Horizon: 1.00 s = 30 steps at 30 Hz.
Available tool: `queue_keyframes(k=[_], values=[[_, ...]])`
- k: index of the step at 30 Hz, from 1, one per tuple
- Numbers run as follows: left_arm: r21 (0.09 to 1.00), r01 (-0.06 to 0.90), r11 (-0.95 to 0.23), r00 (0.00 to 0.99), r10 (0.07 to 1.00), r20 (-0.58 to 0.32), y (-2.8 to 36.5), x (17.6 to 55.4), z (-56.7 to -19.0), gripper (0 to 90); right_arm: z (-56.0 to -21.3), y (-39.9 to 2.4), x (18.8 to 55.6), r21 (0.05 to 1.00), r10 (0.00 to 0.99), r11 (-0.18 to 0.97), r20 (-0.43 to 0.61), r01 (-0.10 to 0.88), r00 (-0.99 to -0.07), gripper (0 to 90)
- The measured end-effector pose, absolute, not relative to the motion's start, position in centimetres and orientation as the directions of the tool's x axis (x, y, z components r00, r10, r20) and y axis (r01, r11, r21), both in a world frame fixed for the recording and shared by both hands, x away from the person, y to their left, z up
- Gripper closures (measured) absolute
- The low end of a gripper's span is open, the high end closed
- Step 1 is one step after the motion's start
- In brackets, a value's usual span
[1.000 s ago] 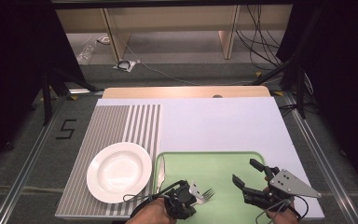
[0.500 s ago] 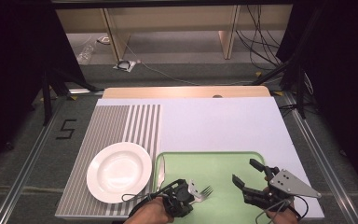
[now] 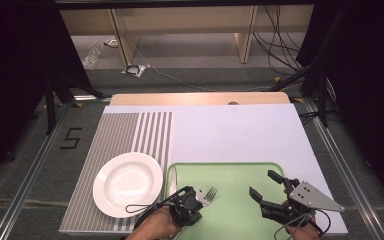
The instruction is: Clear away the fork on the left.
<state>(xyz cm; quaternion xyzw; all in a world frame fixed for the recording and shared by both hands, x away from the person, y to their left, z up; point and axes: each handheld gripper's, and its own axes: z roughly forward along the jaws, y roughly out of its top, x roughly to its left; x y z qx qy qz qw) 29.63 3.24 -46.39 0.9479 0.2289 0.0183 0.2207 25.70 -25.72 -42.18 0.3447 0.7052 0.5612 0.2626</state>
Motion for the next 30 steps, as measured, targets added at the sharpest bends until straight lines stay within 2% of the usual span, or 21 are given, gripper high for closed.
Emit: queue_keyframes(k=[30], values=[[0.381, 0.505, -0.774, 0.851, 0.520, -0.072, 5.8, 31.7, -46.2, 89.3, -42.2, -25.7, 25.7, 0.973, 0.779, 0.137, 0.009, 0.185, -0.626, 22.9]])
